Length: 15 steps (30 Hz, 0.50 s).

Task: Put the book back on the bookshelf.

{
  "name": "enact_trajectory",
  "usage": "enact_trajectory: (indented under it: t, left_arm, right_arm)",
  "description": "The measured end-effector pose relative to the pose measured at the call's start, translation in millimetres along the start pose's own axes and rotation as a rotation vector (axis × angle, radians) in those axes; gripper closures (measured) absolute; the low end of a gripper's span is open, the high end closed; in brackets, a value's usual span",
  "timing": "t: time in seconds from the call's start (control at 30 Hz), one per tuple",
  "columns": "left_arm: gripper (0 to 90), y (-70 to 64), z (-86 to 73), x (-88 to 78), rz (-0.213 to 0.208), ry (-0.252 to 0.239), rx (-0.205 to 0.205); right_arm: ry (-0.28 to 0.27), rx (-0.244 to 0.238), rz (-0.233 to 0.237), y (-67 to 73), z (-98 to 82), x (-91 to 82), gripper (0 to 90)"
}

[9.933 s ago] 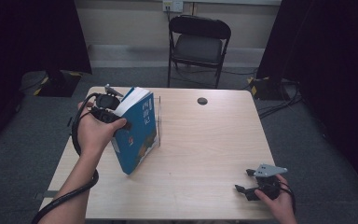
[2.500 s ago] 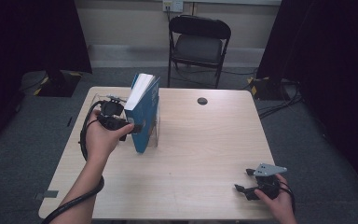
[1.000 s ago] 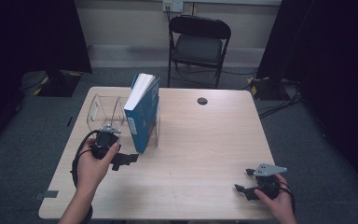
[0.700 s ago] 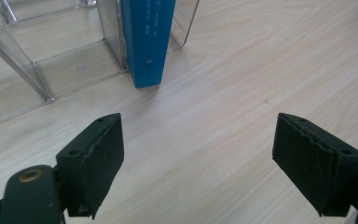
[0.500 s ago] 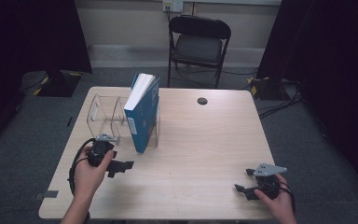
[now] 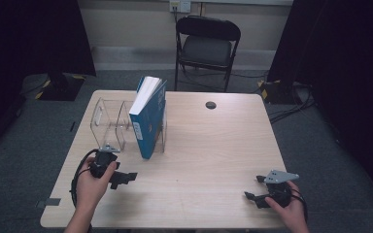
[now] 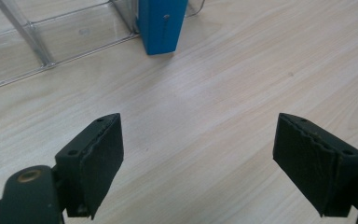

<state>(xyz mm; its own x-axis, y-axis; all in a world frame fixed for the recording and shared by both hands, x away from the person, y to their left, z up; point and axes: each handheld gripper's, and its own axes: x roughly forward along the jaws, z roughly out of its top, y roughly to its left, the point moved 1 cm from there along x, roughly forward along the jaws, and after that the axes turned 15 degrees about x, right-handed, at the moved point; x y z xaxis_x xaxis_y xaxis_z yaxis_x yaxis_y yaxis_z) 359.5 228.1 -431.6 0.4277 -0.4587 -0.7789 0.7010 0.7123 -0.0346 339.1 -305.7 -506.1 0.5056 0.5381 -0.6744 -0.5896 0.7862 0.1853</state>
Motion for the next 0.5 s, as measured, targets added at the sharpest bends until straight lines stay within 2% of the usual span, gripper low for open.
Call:
enact_trajectory:
  t: [0.2,0.5]
  left_arm:
    - [16.2,4.2,-11.0,4.4,0.0,0.017,-0.018]
    - [16.0,3.8,-18.7,9.6,-0.004,0.028,-0.019]
  right_arm:
    - [0.0,0.0,0.0,0.0,0.0,0.0,17.5]
    - [0.0,0.0,0.0,0.0,0.0,0.0,17.5]
